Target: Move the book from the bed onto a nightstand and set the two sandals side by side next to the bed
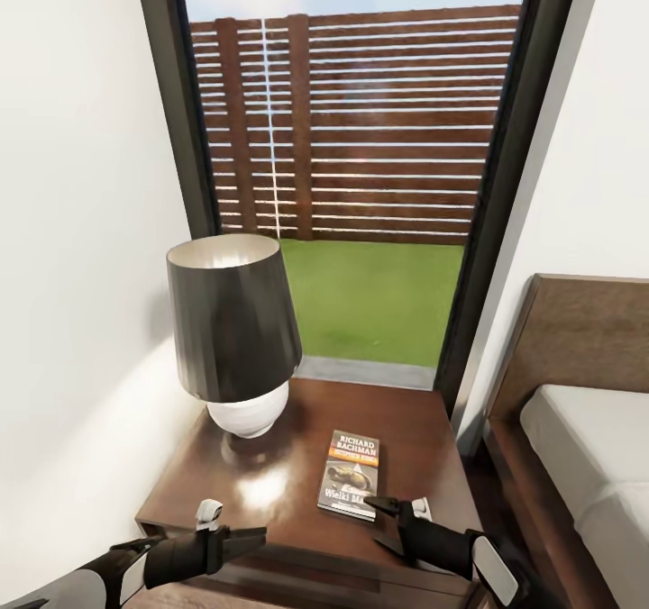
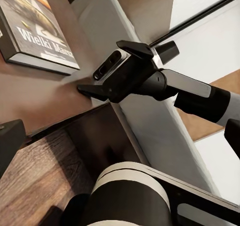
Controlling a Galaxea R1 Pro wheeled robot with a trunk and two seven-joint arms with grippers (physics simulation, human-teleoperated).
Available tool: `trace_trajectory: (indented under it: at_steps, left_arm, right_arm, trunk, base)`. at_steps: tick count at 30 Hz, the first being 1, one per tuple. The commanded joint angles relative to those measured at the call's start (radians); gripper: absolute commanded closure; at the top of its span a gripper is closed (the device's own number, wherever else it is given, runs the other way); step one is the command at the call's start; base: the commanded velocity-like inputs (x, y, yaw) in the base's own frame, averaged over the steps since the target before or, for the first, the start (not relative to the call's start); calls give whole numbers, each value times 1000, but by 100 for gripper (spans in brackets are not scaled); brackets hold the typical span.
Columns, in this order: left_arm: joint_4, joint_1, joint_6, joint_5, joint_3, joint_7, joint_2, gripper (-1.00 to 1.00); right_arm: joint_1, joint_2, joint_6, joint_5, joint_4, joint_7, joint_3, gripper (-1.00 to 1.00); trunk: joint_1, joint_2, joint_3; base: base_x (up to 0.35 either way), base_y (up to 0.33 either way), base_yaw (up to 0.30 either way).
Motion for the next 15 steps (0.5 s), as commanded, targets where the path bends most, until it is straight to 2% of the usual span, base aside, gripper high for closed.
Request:
trace_trajectory:
  at_steps: [1, 15]
  left_arm:
    - [0, 0, 6, -8, 6, -3, 0, -100]
    - [0, 0, 6, -8, 5, -3, 0, -100]
  right_arm:
    - [0, 0, -2, 12, 1, 1, -2, -100]
    - [0, 4, -2, 12, 1, 1, -2, -100]
  trunk:
    - [-4, 7, 2]
    - [-58, 105, 46]
  base:
    - [0, 0, 0]
    - [0, 0, 0]
